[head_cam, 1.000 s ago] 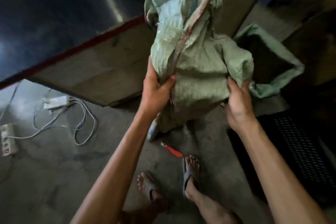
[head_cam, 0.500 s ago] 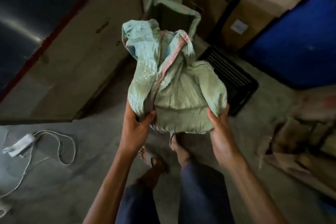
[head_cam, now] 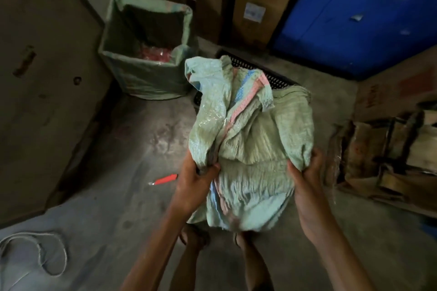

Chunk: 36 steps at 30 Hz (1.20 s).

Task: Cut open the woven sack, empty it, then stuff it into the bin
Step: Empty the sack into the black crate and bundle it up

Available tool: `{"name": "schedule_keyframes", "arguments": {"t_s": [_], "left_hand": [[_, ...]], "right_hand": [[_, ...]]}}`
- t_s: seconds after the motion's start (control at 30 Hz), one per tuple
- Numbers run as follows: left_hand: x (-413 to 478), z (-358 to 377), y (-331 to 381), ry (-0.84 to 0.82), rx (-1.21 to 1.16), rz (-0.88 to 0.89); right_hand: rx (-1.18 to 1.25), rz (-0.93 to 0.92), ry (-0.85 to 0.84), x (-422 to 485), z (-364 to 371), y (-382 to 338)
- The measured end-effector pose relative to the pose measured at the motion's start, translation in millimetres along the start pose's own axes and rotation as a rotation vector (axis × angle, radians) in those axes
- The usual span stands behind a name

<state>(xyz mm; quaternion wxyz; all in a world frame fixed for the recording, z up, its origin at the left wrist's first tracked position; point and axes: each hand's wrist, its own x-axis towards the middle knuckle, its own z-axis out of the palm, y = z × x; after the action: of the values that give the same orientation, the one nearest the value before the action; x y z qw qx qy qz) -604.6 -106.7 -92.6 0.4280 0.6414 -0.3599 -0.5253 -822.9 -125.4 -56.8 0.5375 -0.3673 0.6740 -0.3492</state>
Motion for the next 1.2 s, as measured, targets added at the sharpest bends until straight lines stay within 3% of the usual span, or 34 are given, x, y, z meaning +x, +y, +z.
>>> {"name": "schedule_keyframes", "arguments": {"t_s": [0.3, 0.4, 0.5, 0.6, 0.93, 1.1, 1.2], "left_hand": [[152, 112, -51, -0.066, 0.111, 0.090], [201, 133, -55, -0.091, 0.135, -0.016], [233, 146, -71, -0.075, 0.307, -0.114], [237, 147, -97, -0.083, 0.530, -0.175], [217, 152, -240, -0.386, 1.166, -0.037], [266, 161, -308, -0.330, 1.377, 0.169], [285, 170, -334, -0.293, 1.435, 0.226]], "right_hand": [[-0.021, 0.029, -0.002, 178, -38, 45], [0.001, 0.098, 0.014, 221, -36, 56], [-0.038, 0.146, 0.089, 243, -31, 79], [-0.207, 0.164, 0.049, 252, -26, 110], [-0.930, -0.048, -0.259, 294, -14, 253], [-1.150, -0.137, -0.267, 349, -8, 332], [-1.235, -0.367, -0.161, 356, -5, 366]]}}
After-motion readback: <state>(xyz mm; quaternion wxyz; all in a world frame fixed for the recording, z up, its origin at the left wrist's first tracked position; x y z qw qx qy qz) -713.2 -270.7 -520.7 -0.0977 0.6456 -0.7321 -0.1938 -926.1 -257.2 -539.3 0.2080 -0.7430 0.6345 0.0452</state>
